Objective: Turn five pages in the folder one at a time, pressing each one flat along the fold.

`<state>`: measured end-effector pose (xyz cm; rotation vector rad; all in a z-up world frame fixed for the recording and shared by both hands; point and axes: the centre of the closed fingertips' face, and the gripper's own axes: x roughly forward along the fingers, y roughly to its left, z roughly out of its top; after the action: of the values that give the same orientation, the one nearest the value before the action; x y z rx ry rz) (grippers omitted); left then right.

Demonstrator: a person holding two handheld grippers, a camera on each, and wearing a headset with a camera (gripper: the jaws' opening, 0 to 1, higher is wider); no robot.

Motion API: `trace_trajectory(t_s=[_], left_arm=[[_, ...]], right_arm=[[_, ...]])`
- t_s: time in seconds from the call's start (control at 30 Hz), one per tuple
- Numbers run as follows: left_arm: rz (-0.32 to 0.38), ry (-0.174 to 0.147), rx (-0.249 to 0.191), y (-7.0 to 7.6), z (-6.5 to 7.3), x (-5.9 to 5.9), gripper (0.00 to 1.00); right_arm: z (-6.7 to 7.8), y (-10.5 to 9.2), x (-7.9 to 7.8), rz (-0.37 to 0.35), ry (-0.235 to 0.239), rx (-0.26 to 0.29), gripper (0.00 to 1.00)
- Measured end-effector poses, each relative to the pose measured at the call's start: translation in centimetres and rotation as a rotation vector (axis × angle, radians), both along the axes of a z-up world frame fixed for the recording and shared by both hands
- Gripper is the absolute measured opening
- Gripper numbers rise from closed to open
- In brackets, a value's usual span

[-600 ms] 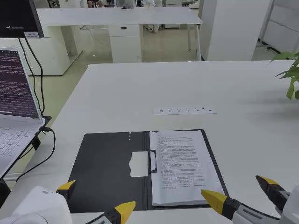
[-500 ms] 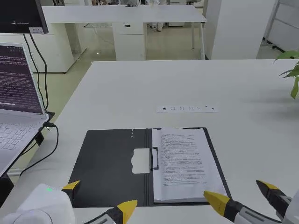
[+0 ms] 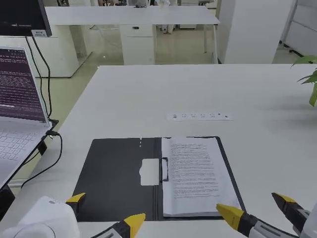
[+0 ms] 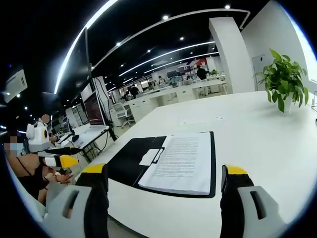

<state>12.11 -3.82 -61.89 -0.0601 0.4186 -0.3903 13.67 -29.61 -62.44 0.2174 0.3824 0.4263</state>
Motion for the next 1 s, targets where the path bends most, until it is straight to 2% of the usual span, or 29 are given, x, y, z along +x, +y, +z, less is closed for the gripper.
trace_trajectory(t_s=[1.0], left_arm=[[-0.037, 0.016, -0.012, -1.0, -0.6, 0.3, 0.82]], right_arm=[[-0.1, -0.8, -0.5, -0.028, 0.008, 0.024, 0.92]])
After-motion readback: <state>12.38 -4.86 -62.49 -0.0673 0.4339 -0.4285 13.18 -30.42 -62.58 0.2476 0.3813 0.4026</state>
